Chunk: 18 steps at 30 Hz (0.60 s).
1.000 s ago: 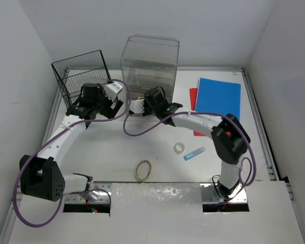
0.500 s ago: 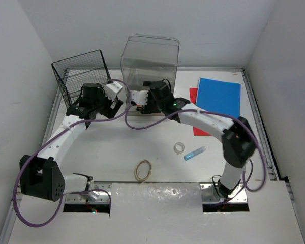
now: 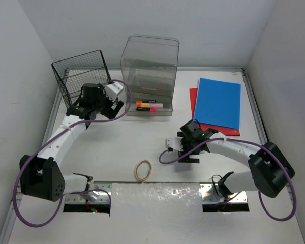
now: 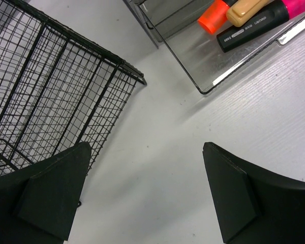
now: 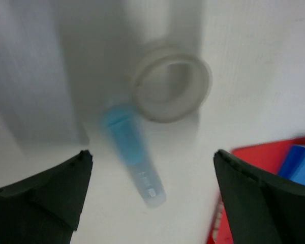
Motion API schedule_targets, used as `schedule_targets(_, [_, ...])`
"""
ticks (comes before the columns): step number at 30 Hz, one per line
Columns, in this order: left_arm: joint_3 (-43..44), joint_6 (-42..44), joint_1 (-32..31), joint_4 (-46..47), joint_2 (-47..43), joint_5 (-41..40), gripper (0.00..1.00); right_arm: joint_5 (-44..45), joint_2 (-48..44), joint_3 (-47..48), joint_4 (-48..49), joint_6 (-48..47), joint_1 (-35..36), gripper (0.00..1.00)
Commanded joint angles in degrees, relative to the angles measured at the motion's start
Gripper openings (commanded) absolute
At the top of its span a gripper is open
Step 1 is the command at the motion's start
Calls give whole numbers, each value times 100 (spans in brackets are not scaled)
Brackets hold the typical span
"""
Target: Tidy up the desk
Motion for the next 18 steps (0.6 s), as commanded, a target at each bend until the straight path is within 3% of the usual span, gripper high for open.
schedule_targets(1, [-53, -46, 50, 157, -99, 90, 91, -532, 6, 224, 215, -810, -388, 99])
schedule_targets(4, [-132, 15, 42, 201, -256, 37, 91, -569, 278, 436, -400, -1030, -451, 99])
schedule_targets(10, [-88, 24, 59, 192, -169, 63, 91, -568, 585, 93, -190, -960, -495, 99])
schedule_targets(15, [-79, 50, 50, 157, -178, 55, 91, -1060, 937, 259, -655, -1039, -715, 97])
schedule_targets(16, [-71, 50, 42, 166, -178, 37, 91, -1078, 1060, 295, -725, -1047, -732, 93])
schedule_targets(17, [-70, 50, 50, 166, -178, 37, 91, -1148, 1148, 391, -909, -1047, -724, 75])
schedule_targets(18, [-70, 42, 50, 157, -178, 28, 91, -1192, 1219, 444, -1006, -1065, -724, 64])
